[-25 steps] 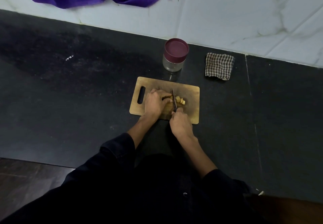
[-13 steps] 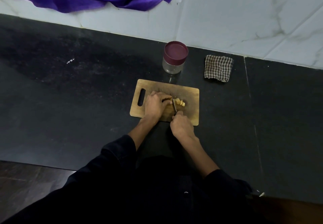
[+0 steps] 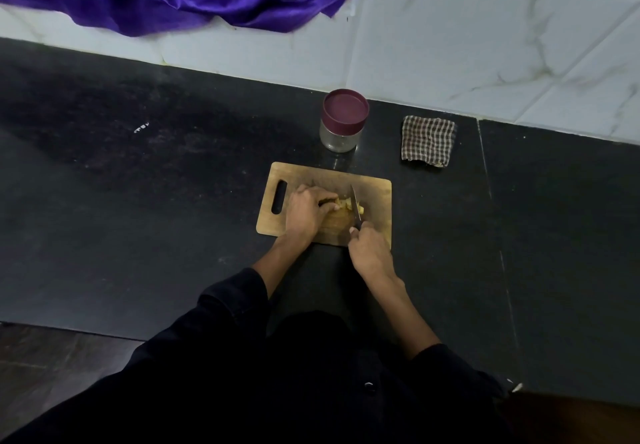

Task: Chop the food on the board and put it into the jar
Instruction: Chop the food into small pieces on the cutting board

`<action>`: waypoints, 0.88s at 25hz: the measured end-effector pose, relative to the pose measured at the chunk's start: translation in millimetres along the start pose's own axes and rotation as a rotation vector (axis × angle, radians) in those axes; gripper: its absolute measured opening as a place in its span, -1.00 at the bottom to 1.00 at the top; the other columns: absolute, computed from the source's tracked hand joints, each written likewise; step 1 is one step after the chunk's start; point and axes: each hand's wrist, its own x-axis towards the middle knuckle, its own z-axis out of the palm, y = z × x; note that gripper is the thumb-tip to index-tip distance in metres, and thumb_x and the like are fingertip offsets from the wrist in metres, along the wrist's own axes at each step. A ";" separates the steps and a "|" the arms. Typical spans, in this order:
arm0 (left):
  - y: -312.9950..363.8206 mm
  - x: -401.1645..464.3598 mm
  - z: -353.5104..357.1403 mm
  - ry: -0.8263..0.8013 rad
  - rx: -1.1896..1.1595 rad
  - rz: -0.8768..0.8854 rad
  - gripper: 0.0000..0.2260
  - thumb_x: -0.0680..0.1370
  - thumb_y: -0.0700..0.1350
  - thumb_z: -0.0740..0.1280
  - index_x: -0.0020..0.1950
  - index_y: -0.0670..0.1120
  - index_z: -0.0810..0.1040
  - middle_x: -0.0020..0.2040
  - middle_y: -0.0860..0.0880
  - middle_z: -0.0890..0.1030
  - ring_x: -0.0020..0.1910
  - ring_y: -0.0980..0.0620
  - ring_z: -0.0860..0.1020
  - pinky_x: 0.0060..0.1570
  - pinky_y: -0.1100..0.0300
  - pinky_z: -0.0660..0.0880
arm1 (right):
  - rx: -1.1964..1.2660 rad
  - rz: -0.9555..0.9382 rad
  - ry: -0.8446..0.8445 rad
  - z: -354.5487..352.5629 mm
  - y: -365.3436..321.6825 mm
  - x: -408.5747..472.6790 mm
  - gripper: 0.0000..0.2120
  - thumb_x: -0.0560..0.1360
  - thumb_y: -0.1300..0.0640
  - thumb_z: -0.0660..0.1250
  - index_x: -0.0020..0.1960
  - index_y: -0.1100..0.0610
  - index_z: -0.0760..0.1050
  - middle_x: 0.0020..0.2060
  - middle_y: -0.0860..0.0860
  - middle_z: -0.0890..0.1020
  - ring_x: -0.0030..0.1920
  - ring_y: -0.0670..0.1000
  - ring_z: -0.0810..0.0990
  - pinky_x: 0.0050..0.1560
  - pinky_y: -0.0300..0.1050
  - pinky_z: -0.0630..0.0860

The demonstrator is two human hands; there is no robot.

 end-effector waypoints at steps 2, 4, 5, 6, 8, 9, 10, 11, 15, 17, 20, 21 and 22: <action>-0.6 -0.3 -0.3 -0.007 -0.005 0.003 -0.78 0.44 -0.13 0.46 0.08 -0.03 0.65 0.03 0.03 0.67 0.10 0.07 0.53 0.18 0.14 0.43 | 0.001 -0.003 -0.039 3.4 -0.8 -1.6 -0.77 0.66 0.04 0.11 0.15 0.18 0.42 -0.06 0.10 0.56 -0.05 0.12 0.60 -0.05 0.13 0.59; -0.5 -0.2 -0.7 -0.012 -0.008 0.011 -0.79 0.44 -0.13 0.45 0.07 -0.04 0.65 0.03 0.03 0.67 0.09 0.07 0.53 0.18 0.12 0.44 | -0.010 0.007 -0.084 8.2 -4.2 -4.0 -0.78 0.66 0.04 0.12 0.13 0.17 0.41 -0.10 0.08 0.54 -0.08 0.11 0.61 -0.06 0.16 0.61; -0.5 -0.3 -0.9 -0.009 -0.010 0.012 -0.79 0.45 -0.13 0.45 0.07 -0.04 0.65 0.03 0.03 0.67 0.08 0.06 0.53 0.18 0.10 0.44 | -0.026 0.008 -0.097 9.6 -5.6 -4.2 -0.78 0.66 0.05 0.12 0.14 0.18 0.41 -0.10 0.08 0.53 -0.10 0.10 0.60 -0.08 0.13 0.61; -0.3 -0.5 -1.1 -0.005 -0.010 0.012 -0.79 0.45 -0.13 0.45 0.07 -0.04 0.65 0.03 0.02 0.67 0.09 0.06 0.53 0.18 0.09 0.44 | -0.052 0.007 -0.103 10.1 -6.4 -3.7 -0.78 0.66 0.06 0.12 0.15 0.19 0.41 -0.10 0.08 0.53 -0.11 0.08 0.58 -0.11 0.08 0.59; 1.1 -1.0 -1.9 0.000 -0.001 0.011 -0.79 0.45 -0.13 0.45 0.08 -0.05 0.65 0.04 0.01 0.67 0.10 0.05 0.53 0.19 0.13 0.42 | -0.122 -0.006 -0.100 8.8 -7.3 -3.0 -0.80 0.66 0.08 0.12 0.16 0.19 0.40 -0.07 0.08 0.54 -0.13 0.04 0.52 -0.17 -0.01 0.47; 1.4 -1.2 -1.9 0.001 0.001 0.010 -0.78 0.44 -0.14 0.45 0.08 -0.05 0.65 0.04 0.01 0.67 0.10 0.05 0.53 0.18 0.14 0.42 | -0.151 -0.011 -0.088 8.7 -7.0 -3.7 -0.80 0.67 0.09 0.11 0.17 0.19 0.39 -0.07 0.08 0.53 -0.12 0.04 0.50 -0.17 -0.02 0.41; 1.7 -1.2 -2.2 0.003 0.001 0.011 -0.78 0.44 -0.14 0.46 0.08 -0.06 0.66 0.04 0.01 0.67 0.10 0.04 0.53 0.17 0.15 0.42 | -0.168 -0.010 -0.072 8.7 -6.8 -4.9 -0.80 0.67 0.09 0.10 0.18 0.19 0.38 -0.06 0.08 0.52 -0.11 0.05 0.49 -0.16 -0.03 0.38; 2.0 -1.0 -2.4 0.003 -0.003 0.011 -0.78 0.44 -0.14 0.46 0.08 -0.06 0.66 0.03 0.01 0.67 0.09 0.04 0.53 0.17 0.16 0.41 | -0.171 -0.002 -0.057 8.9 -7.3 -6.1 -0.80 0.67 0.09 0.10 0.18 0.19 0.38 -0.05 0.09 0.52 -0.08 0.07 0.50 -0.16 -0.02 0.37; 2.4 -0.8 -3.1 -0.014 -0.009 -0.008 -0.78 0.44 -0.14 0.45 0.08 -0.06 0.65 0.05 0.01 0.66 0.11 0.06 0.53 0.20 0.15 0.42 | -0.112 0.027 -0.041 11.4 -6.0 -4.9 -0.79 0.66 0.09 0.10 0.17 0.19 0.39 0.00 0.13 0.57 -0.02 0.10 0.55 -0.13 -0.01 0.41; 1.6 -0.9 -2.5 -0.020 -0.010 -0.011 -0.78 0.44 -0.14 0.45 0.09 -0.05 0.65 0.05 0.02 0.66 0.11 0.08 0.52 0.19 0.19 0.41 | -0.079 0.029 -0.042 10.3 -3.0 -3.6 -0.79 0.67 0.09 0.10 0.17 0.20 0.40 0.01 0.13 0.58 0.01 0.12 0.58 -0.12 0.00 0.44; 1.4 -0.5 -2.4 -0.023 -0.012 -0.016 -0.77 0.44 -0.12 0.46 0.10 -0.05 0.64 0.05 0.02 0.66 0.11 0.08 0.52 0.18 0.17 0.43 | -0.032 0.030 -0.040 8.9 -1.0 -4.1 -0.79 0.67 0.07 0.11 0.16 0.18 0.41 -0.02 0.11 0.58 -0.01 0.10 0.59 -0.07 0.05 0.52; 1.3 -0.5 -2.3 -0.021 -0.014 -0.018 -0.76 0.44 -0.12 0.46 0.10 -0.05 0.64 0.05 0.02 0.66 0.11 0.08 0.52 0.18 0.16 0.43 | -0.020 0.029 -0.036 8.4 -1.0 -4.1 -0.79 0.67 0.06 0.11 0.16 0.18 0.41 -0.03 0.11 0.57 -0.01 0.11 0.59 -0.05 0.07 0.53; 1.3 -0.6 -2.2 -0.018 -0.015 -0.019 -0.76 0.43 -0.12 0.47 0.09 -0.04 0.65 0.05 0.02 0.66 0.10 0.08 0.53 0.18 0.16 0.44 | -0.010 0.030 -0.029 7.8 -0.9 -3.8 -0.78 0.66 0.06 0.11 0.16 0.18 0.41 -0.03 0.11 0.57 -0.01 0.11 0.59 -0.03 0.09 0.54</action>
